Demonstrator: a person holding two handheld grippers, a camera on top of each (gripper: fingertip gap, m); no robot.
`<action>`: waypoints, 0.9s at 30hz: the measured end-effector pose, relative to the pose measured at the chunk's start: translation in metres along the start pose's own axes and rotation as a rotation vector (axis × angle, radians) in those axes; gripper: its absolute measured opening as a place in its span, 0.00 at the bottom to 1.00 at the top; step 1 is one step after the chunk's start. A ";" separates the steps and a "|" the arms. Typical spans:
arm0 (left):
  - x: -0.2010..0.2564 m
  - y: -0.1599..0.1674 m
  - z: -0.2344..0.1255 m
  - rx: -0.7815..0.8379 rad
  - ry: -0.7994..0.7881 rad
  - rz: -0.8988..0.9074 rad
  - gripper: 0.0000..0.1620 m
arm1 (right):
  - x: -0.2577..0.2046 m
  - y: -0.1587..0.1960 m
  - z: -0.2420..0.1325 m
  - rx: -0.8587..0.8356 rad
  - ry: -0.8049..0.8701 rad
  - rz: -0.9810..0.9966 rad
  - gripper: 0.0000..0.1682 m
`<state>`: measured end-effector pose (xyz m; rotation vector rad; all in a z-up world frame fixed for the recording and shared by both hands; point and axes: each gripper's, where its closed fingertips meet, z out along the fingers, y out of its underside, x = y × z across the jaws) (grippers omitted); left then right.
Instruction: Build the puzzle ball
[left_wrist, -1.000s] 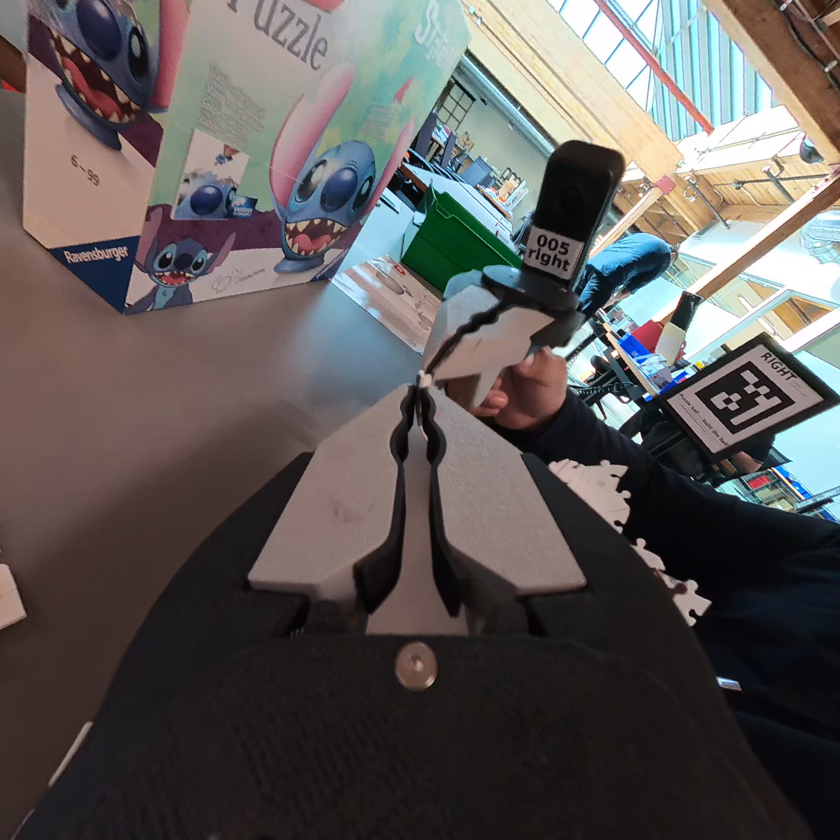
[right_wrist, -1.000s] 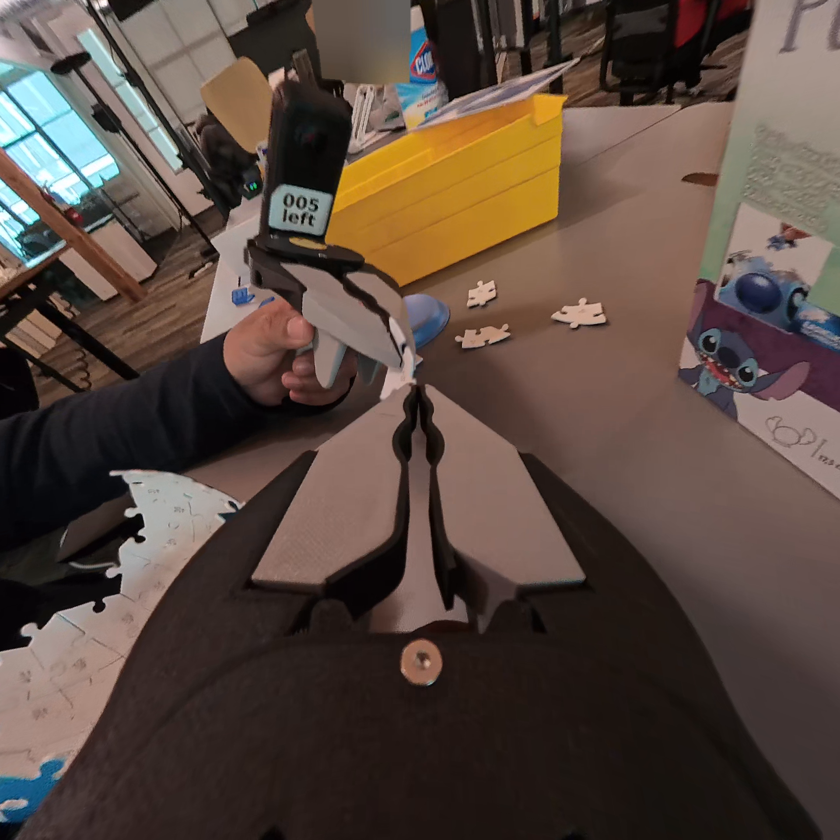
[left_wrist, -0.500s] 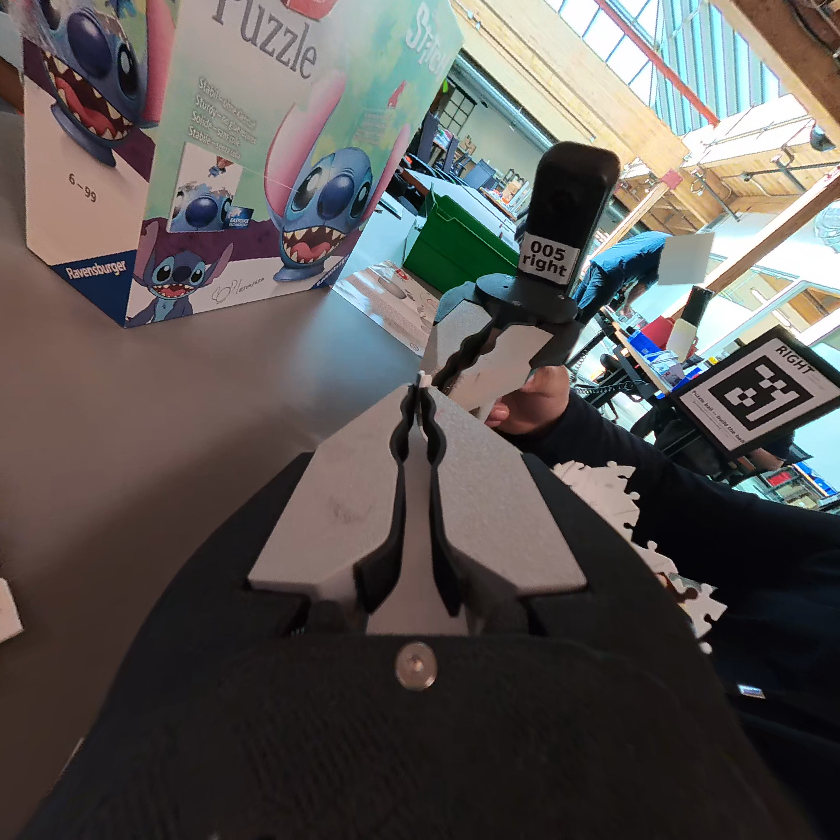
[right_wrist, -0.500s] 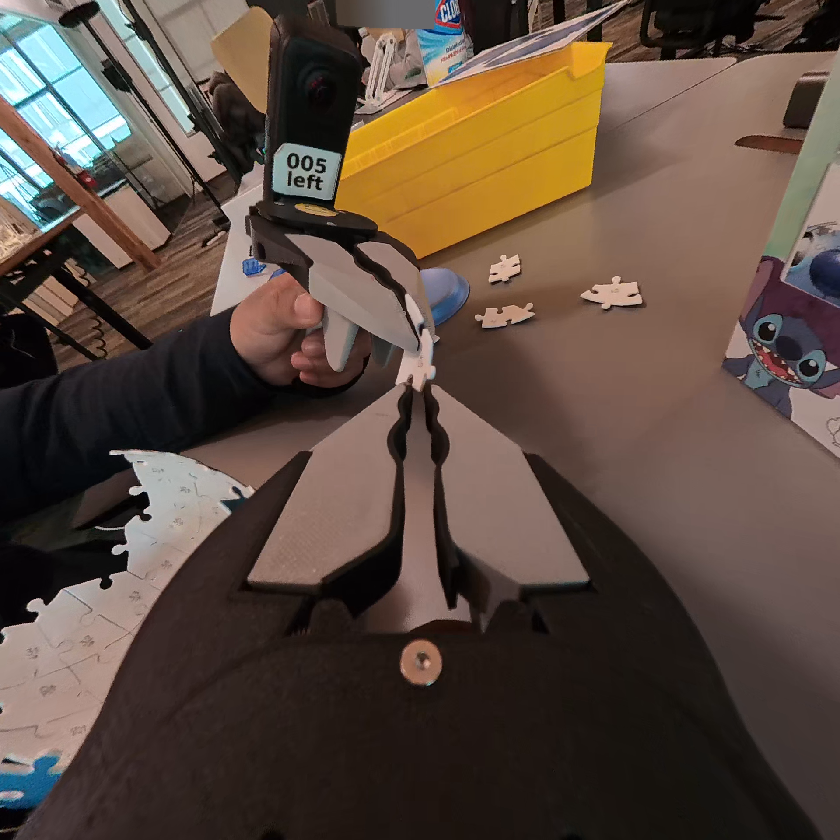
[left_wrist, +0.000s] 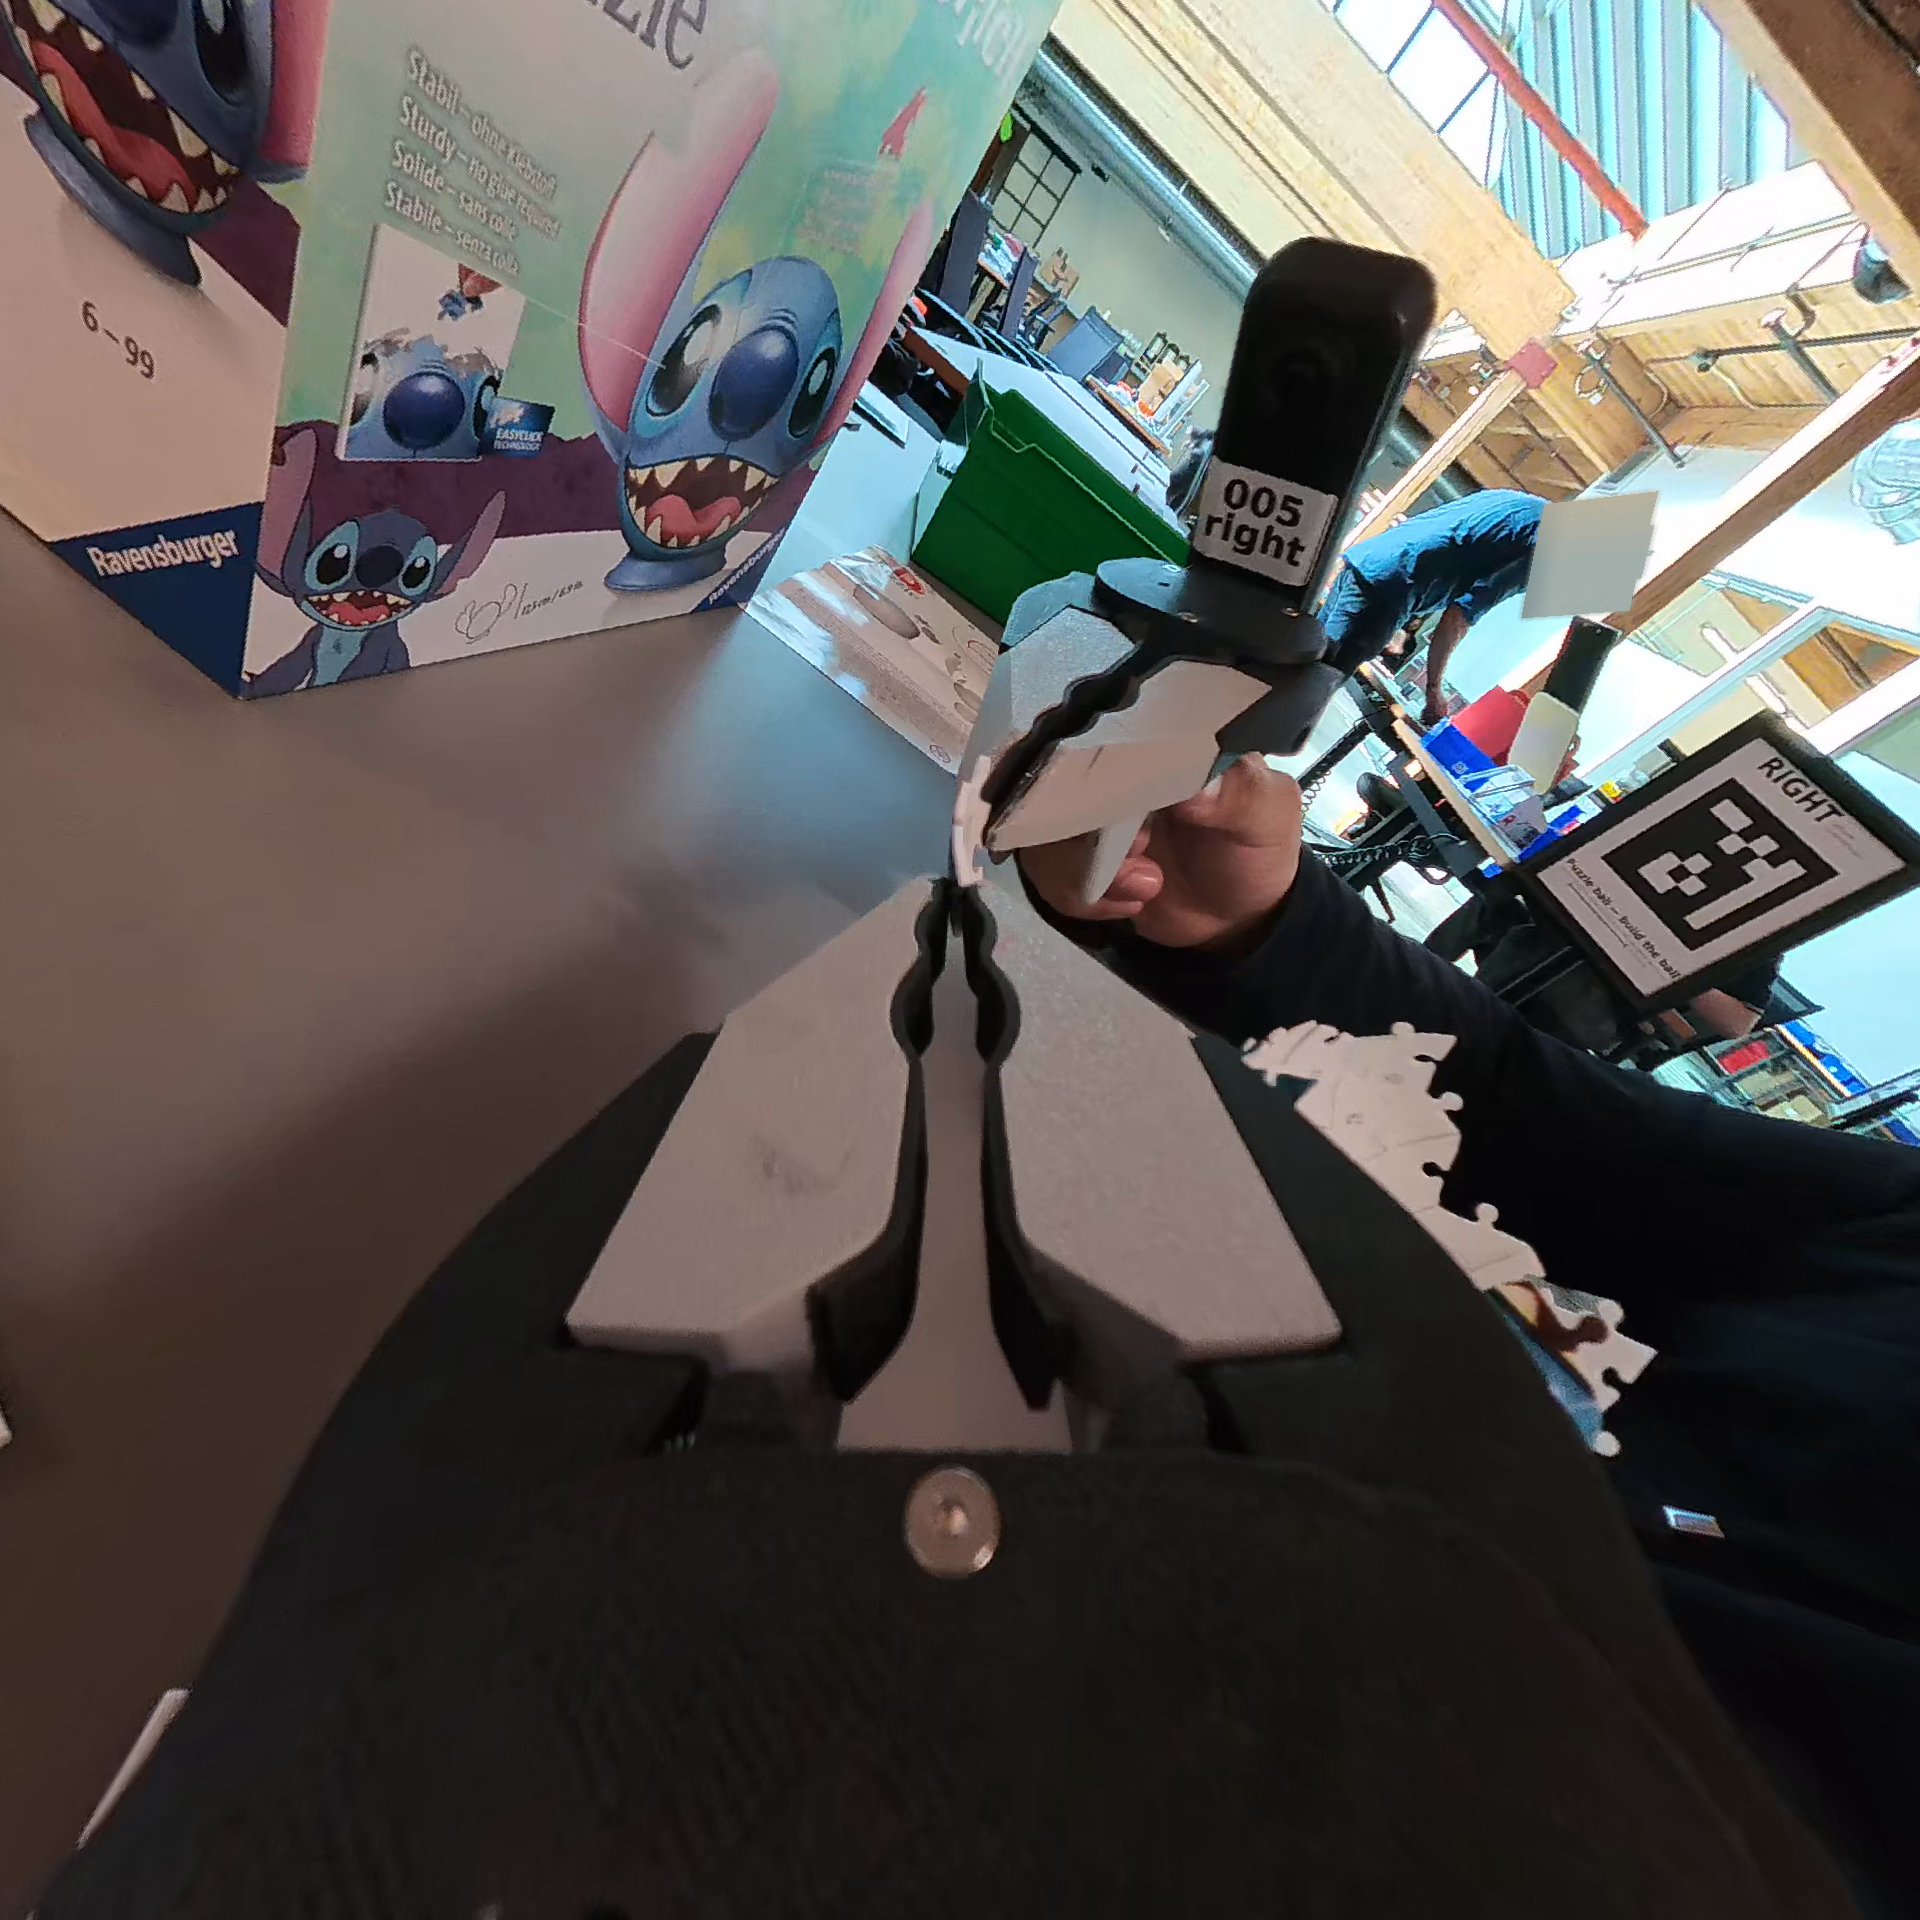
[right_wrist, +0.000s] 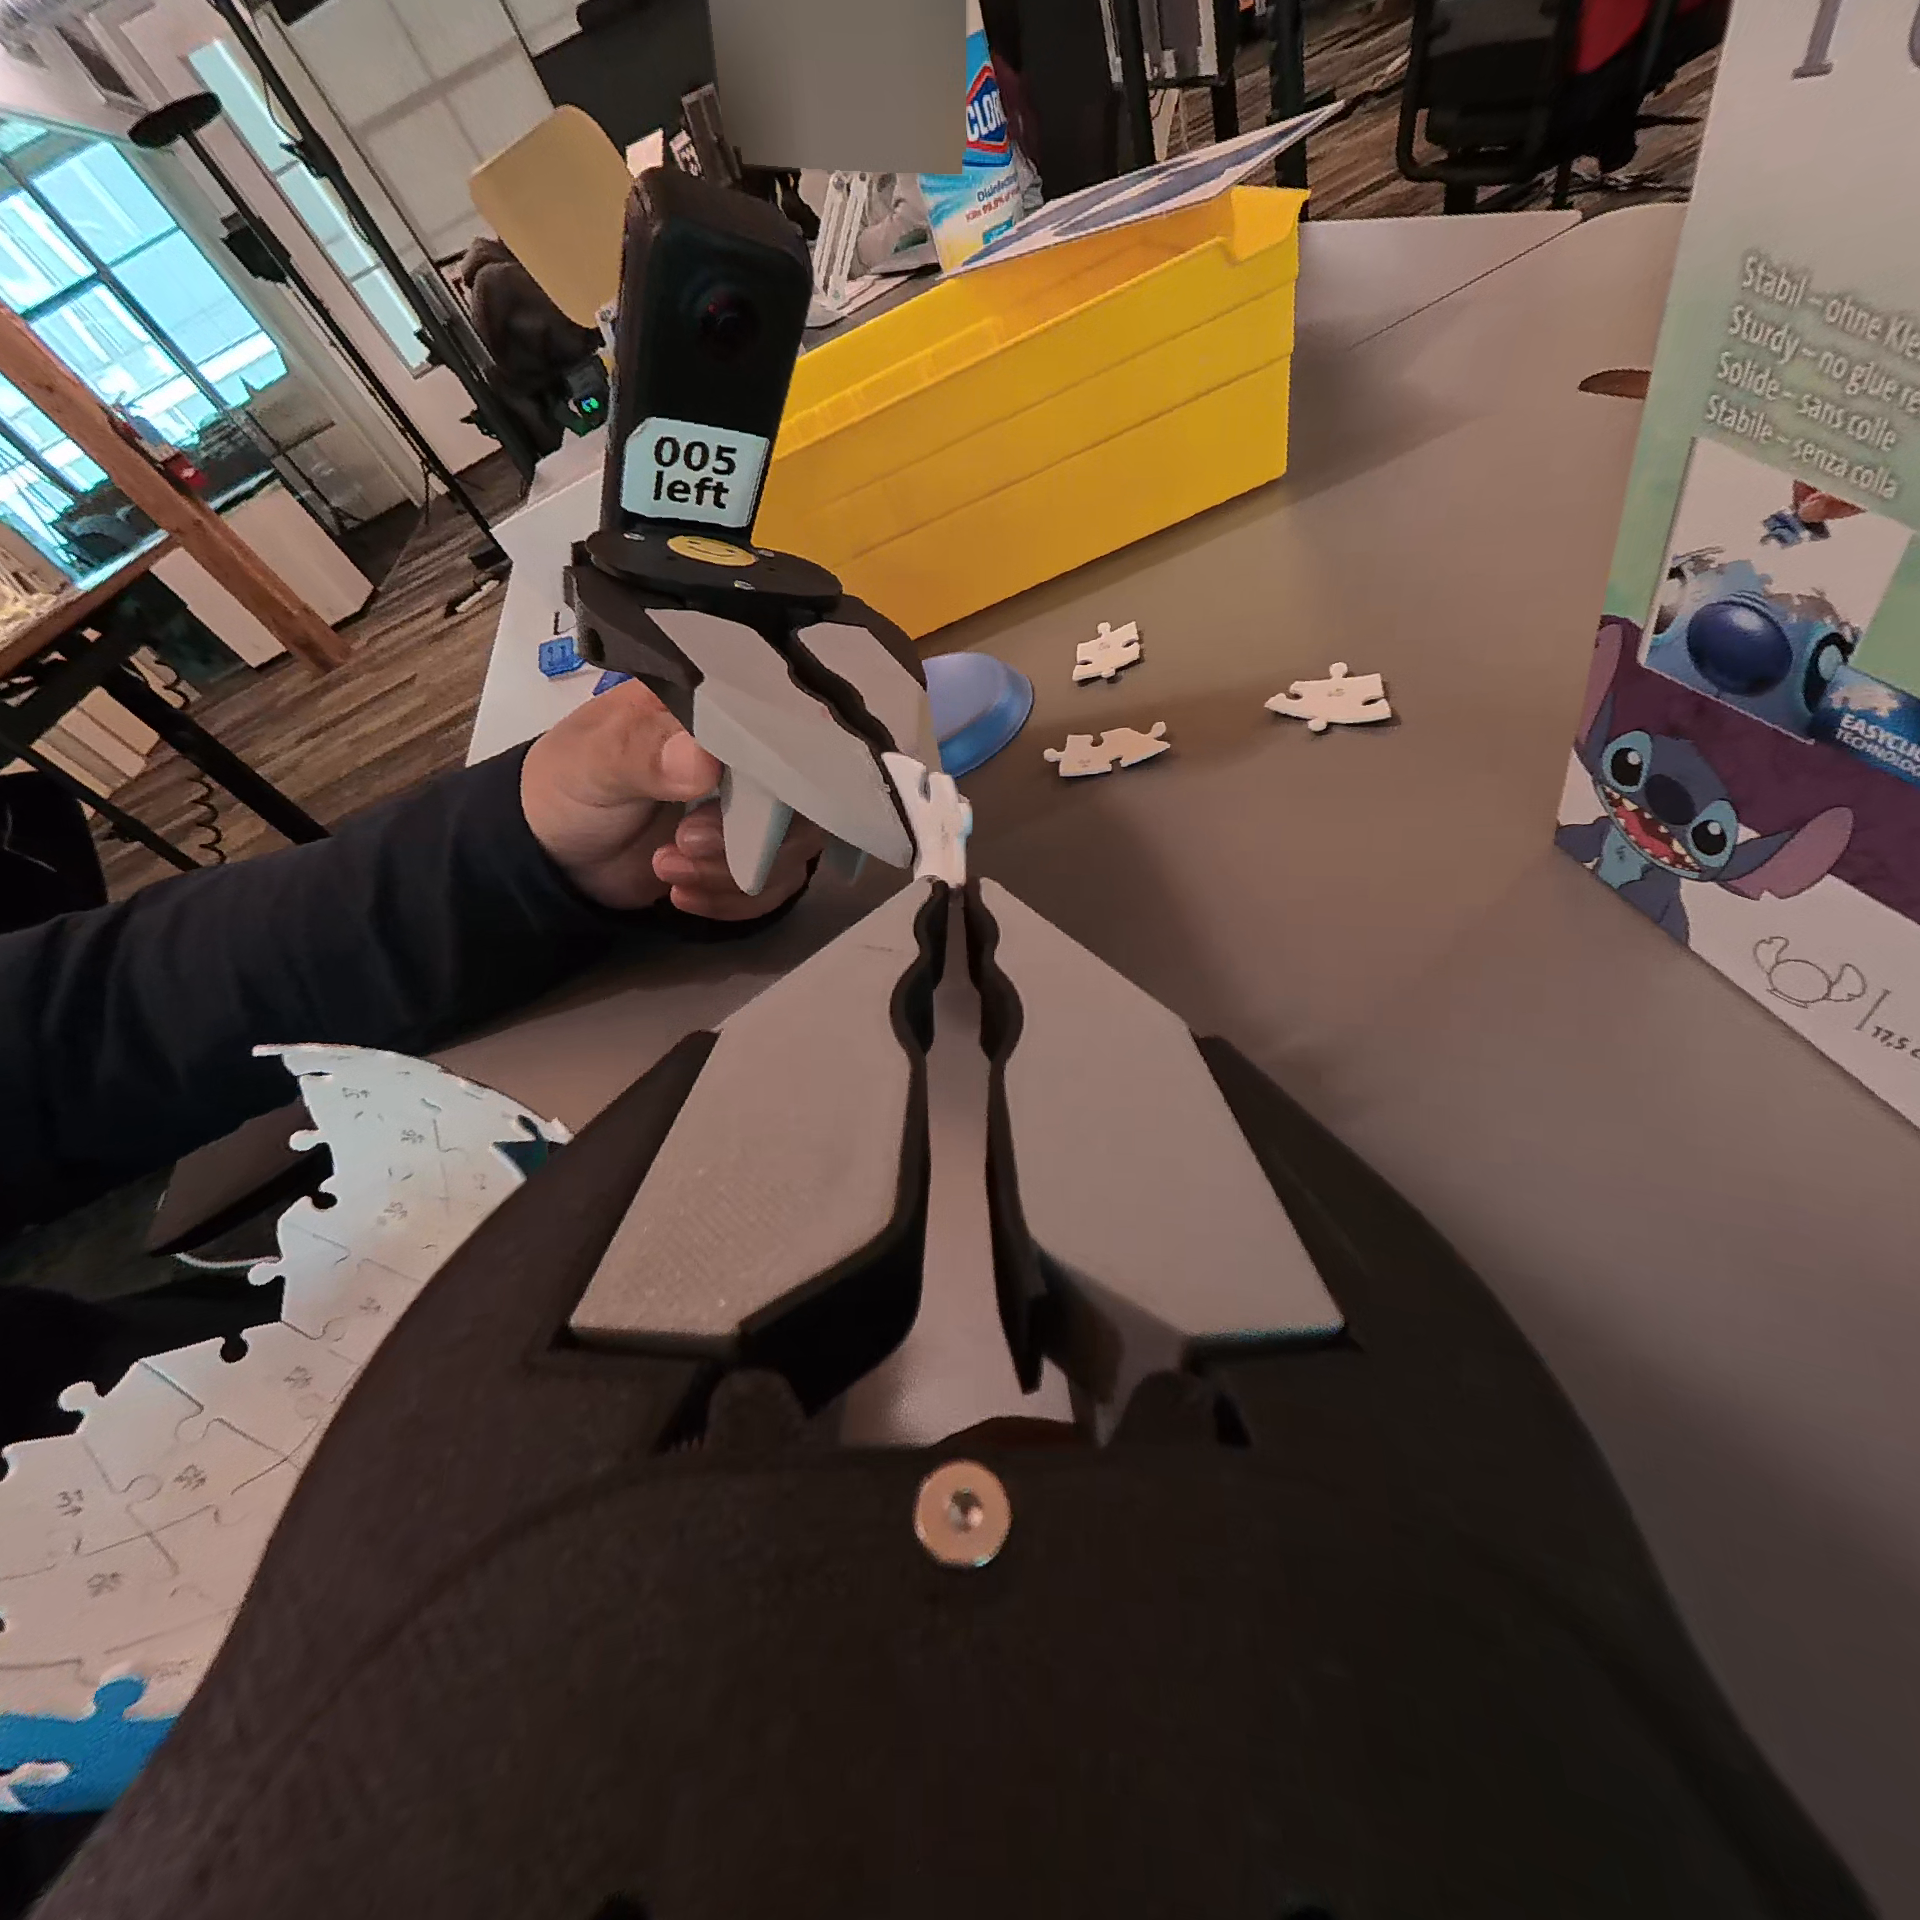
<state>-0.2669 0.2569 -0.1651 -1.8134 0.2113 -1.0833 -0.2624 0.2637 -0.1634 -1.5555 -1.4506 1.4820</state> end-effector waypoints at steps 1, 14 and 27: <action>0.000 0.001 0.000 -0.003 0.001 -0.005 0.00 | 0.000 0.001 0.001 -0.003 0.002 -0.004 0.00; 0.001 -0.022 -0.014 0.126 -0.017 0.039 0.00 | -0.013 -0.008 0.002 0.067 -0.119 0.079 0.08; 0.003 -0.010 -0.002 0.059 -0.022 0.062 0.00 | 0.000 -0.019 -0.012 0.118 -0.042 0.059 0.00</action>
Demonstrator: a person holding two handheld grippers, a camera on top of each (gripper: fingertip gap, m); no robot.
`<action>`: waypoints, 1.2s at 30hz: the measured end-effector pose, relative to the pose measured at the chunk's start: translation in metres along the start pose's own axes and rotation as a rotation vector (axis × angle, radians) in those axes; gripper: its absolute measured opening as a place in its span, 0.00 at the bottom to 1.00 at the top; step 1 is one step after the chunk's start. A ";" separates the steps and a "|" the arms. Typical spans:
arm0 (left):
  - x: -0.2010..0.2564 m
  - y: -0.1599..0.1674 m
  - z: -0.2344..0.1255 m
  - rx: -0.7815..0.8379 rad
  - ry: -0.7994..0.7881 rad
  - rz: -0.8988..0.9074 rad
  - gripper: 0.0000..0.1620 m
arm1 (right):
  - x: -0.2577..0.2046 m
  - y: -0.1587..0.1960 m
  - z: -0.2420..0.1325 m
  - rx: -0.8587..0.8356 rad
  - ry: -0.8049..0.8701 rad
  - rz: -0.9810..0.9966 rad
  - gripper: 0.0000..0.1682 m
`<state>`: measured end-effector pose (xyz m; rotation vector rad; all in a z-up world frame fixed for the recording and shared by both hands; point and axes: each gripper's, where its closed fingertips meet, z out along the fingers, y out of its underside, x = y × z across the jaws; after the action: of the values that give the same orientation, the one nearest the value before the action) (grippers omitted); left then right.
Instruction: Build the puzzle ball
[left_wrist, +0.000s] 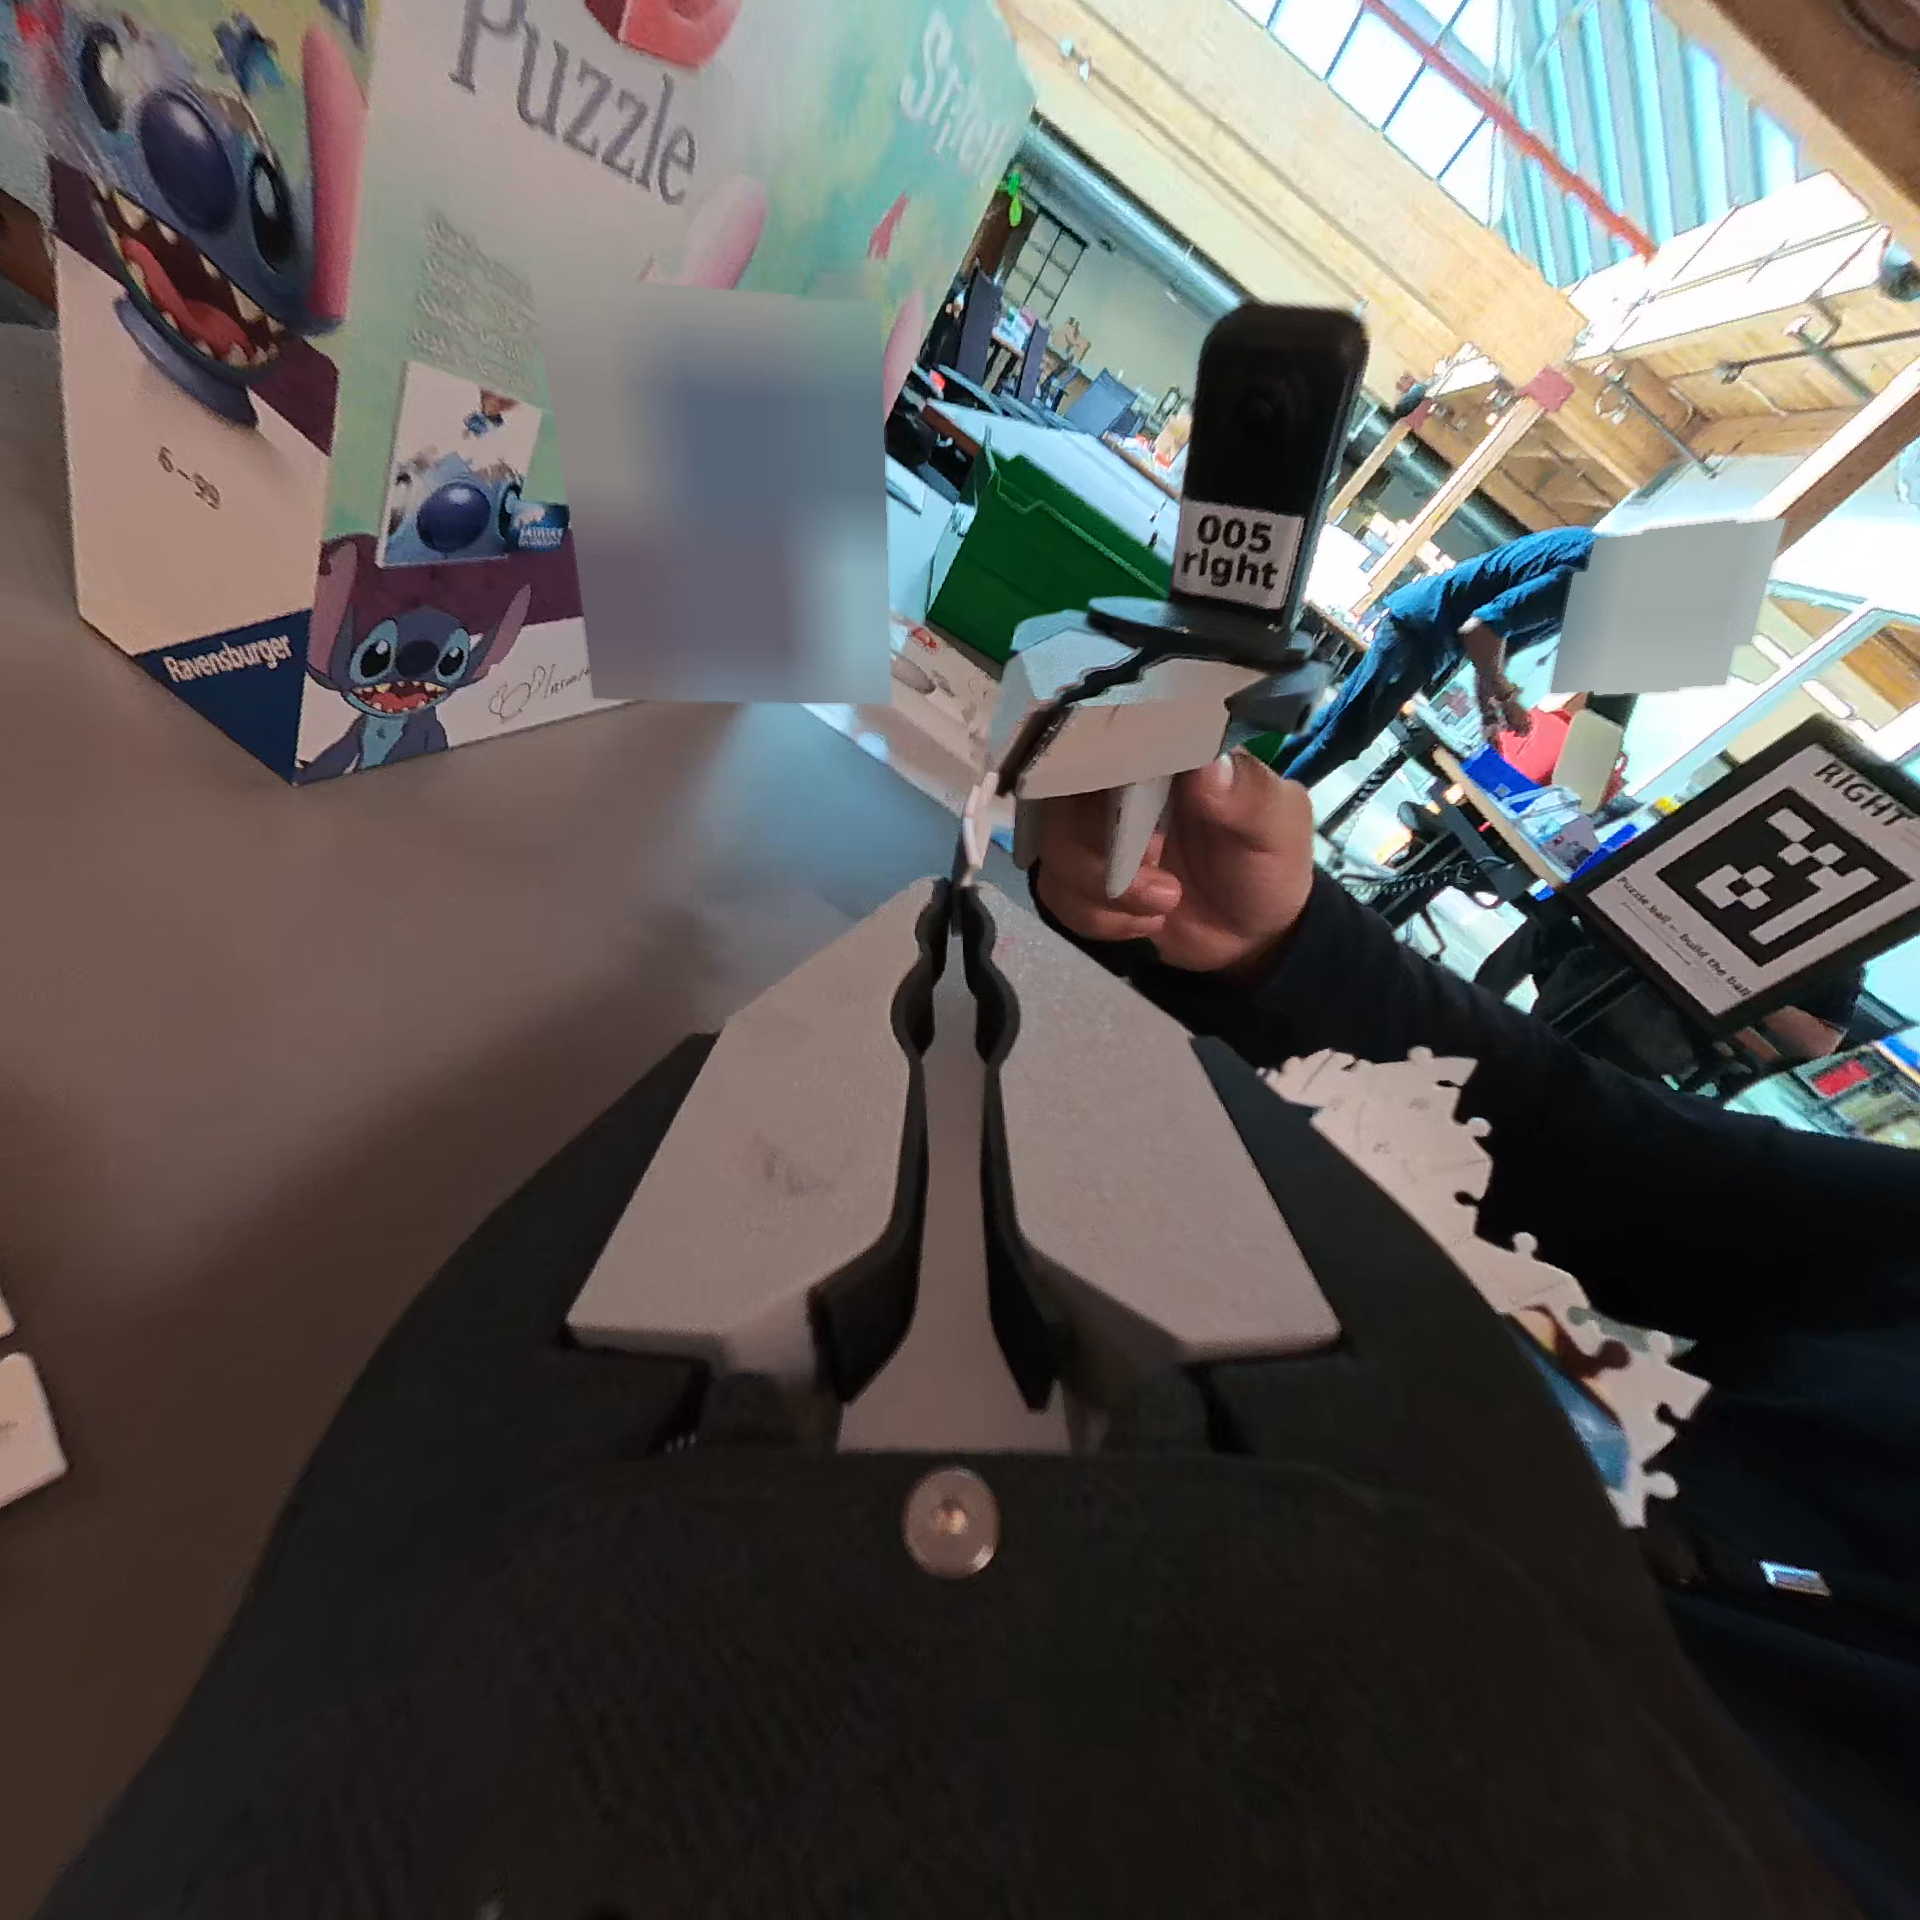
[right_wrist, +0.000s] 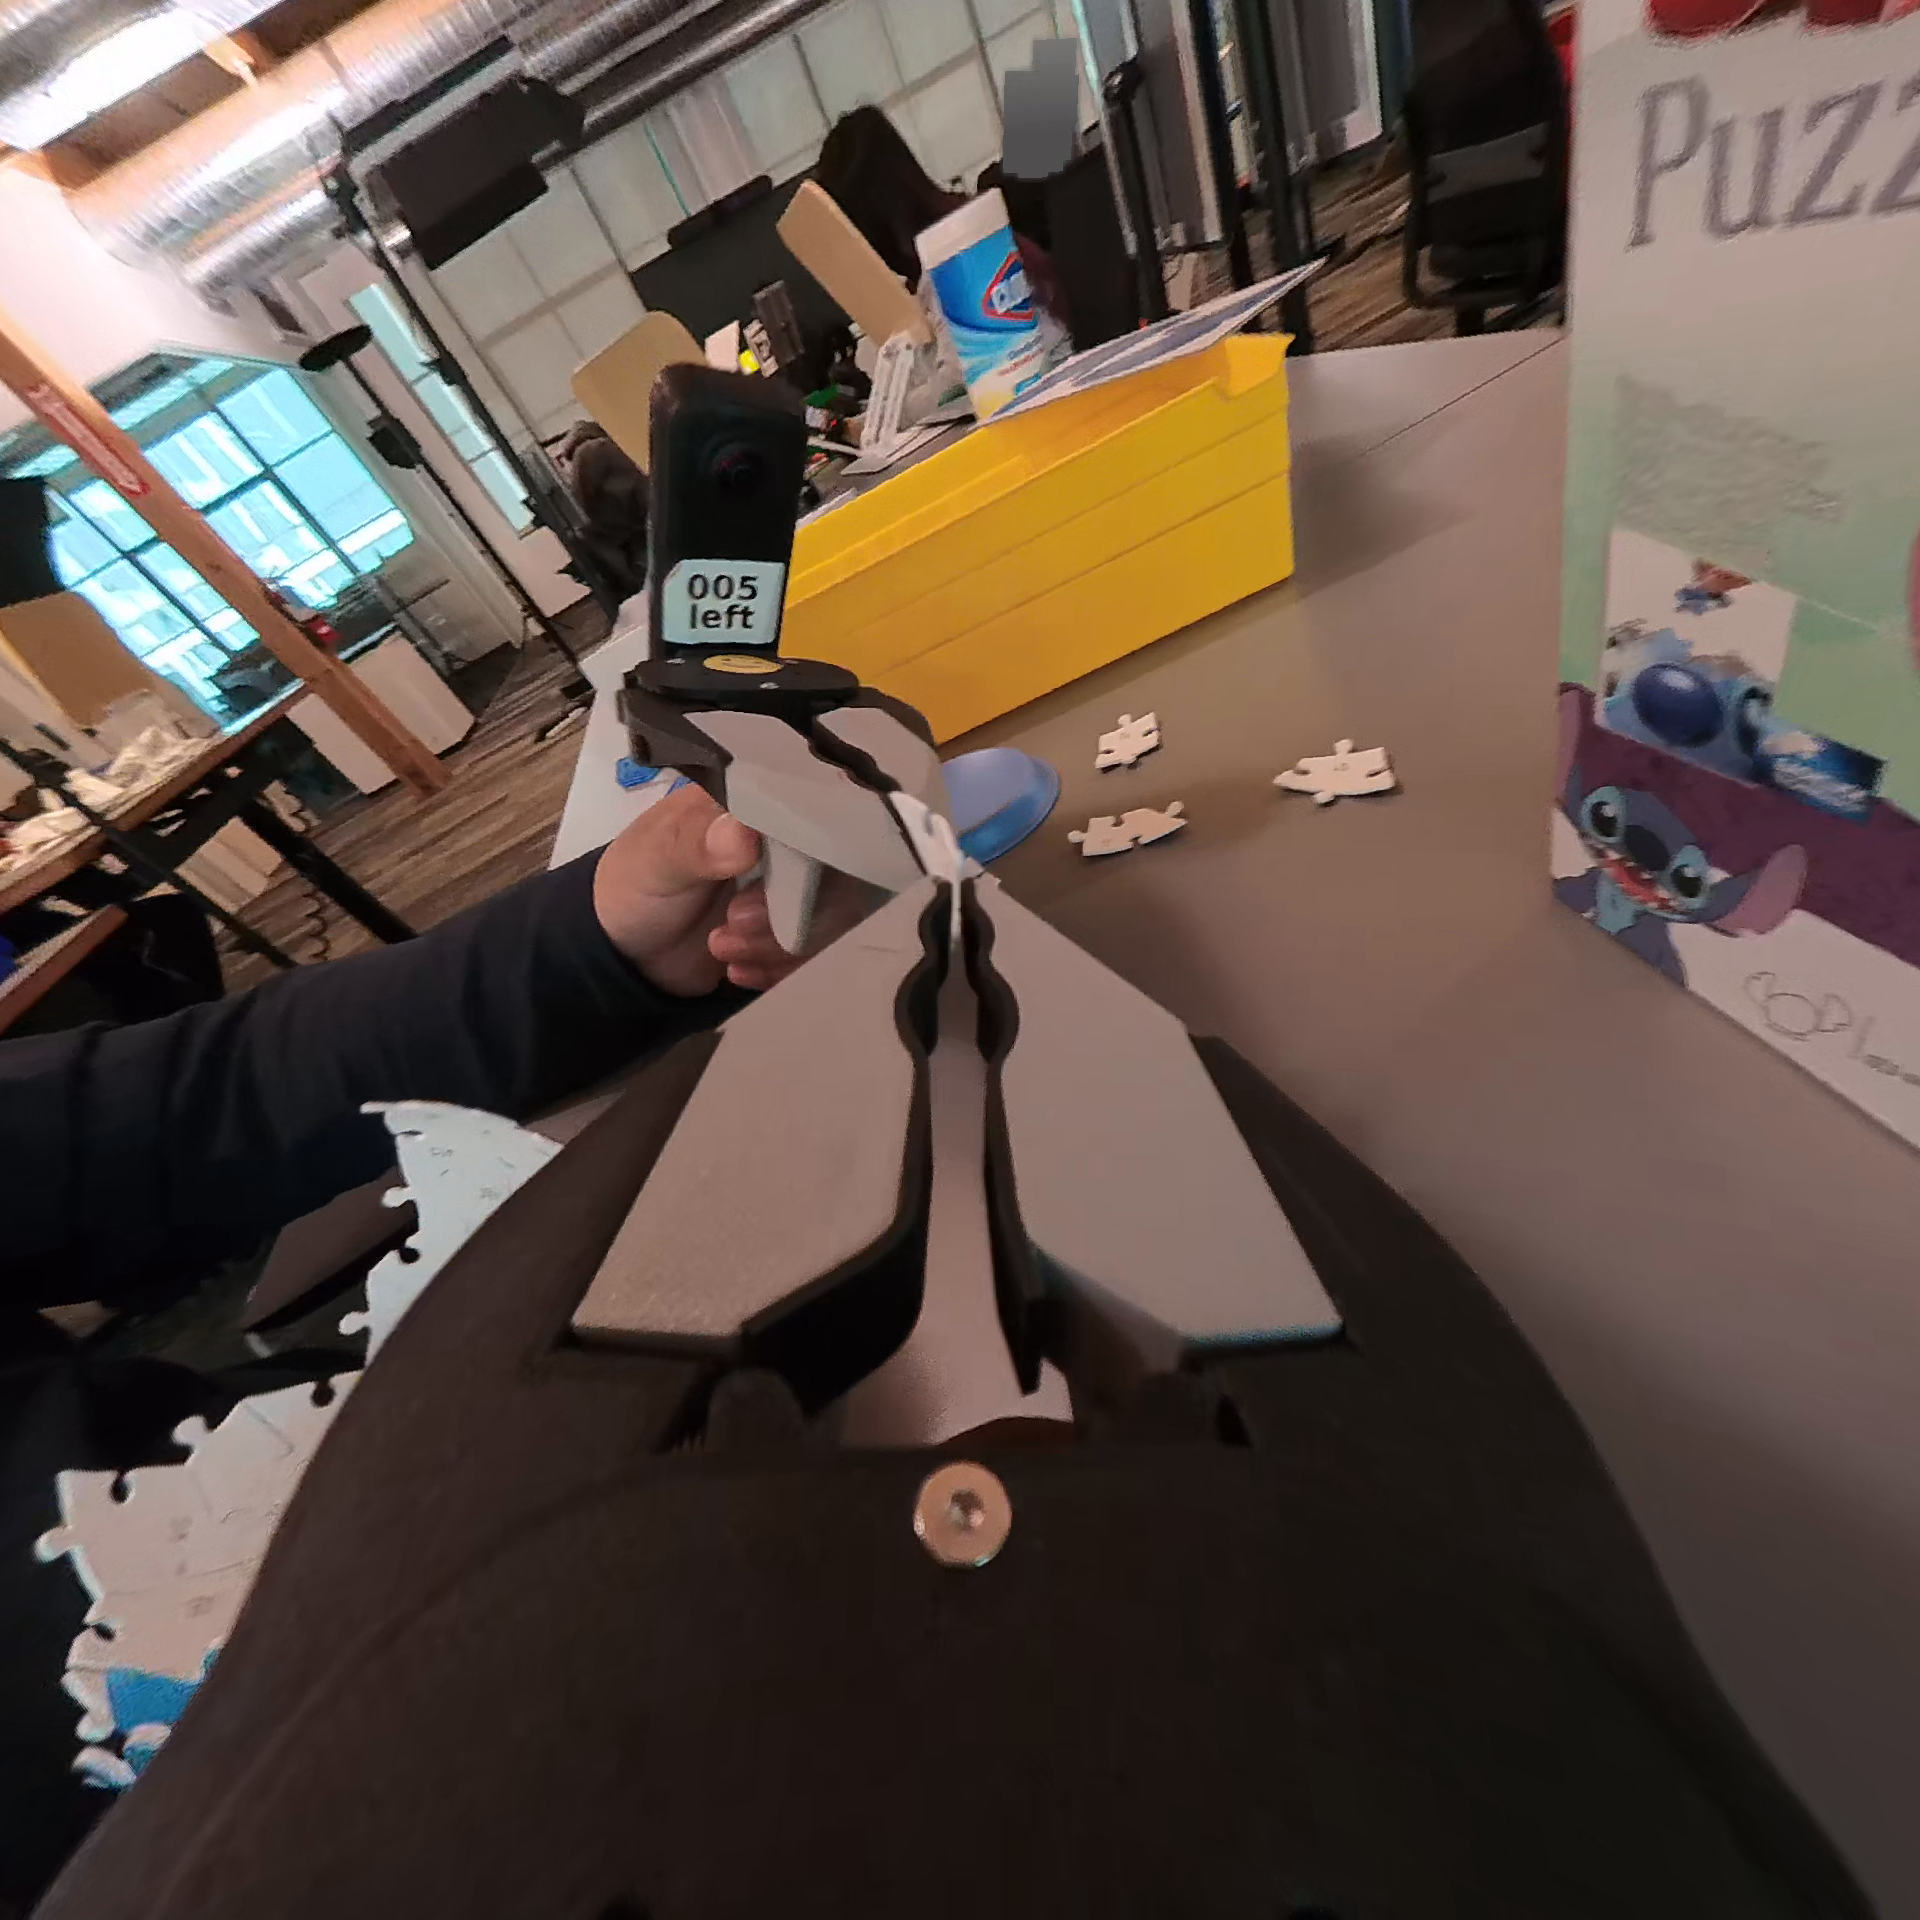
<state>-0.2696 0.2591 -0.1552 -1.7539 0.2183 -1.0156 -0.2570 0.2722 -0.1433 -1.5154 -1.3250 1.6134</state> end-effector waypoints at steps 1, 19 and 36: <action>0.002 -0.004 -0.003 0.019 0.014 -0.009 0.00 | 0.002 -0.002 -0.002 0.005 0.018 -0.007 0.04; 0.005 0.001 0.003 -0.006 0.010 0.000 0.01 | -0.004 0.018 0.005 -0.124 0.032 -0.111 0.00; 0.001 0.021 0.007 -0.145 -0.015 0.032 0.00 | 0.007 0.040 0.000 -0.274 0.071 -0.152 0.00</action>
<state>-0.2578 0.2541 -0.1735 -1.8827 0.3162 -0.9834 -0.2496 0.2638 -0.1821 -1.5677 -1.6312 1.3141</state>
